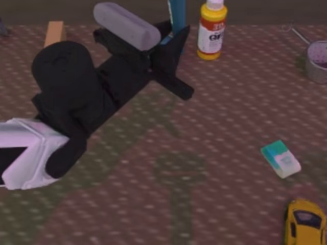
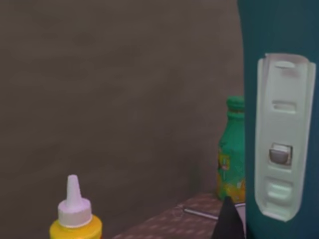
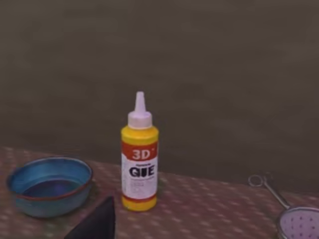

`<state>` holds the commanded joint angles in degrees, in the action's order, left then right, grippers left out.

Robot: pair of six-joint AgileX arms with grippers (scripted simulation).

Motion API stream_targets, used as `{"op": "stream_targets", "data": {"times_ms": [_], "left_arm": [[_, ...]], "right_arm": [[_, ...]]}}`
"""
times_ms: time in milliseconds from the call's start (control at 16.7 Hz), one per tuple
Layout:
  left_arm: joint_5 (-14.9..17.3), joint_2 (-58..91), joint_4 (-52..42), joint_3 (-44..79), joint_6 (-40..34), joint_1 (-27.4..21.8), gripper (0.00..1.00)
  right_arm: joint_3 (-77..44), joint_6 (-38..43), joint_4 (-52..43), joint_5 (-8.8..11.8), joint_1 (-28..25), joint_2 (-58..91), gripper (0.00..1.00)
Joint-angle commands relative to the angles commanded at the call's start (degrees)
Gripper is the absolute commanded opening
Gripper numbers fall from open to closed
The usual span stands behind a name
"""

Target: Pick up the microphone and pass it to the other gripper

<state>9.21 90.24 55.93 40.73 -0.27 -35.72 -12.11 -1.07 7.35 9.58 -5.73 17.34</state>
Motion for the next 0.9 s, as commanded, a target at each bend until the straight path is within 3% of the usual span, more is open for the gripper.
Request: {"op": "stream_targets", "data": {"times_ms": [540, 720, 900], "left_arm": [[0.00, 0.00, 0.00, 0.00, 0.00, 0.00, 0.00], [0.00, 0.00, 0.00, 0.00, 0.00, 0.00, 0.00], [0.00, 0.00, 0.00, 0.00, 0.00, 0.00, 0.00]], "right_arm": [[-23.90, -1.78, 14.10, 19.80, -11.86, 43.54, 1.00], [-29.94, -2.26, 17.84, 24.51, -14.69, 52.43, 1.00], [-33.36, -2.64, 20.01, 27.05, -16.23, 57.20, 1.00]]}}
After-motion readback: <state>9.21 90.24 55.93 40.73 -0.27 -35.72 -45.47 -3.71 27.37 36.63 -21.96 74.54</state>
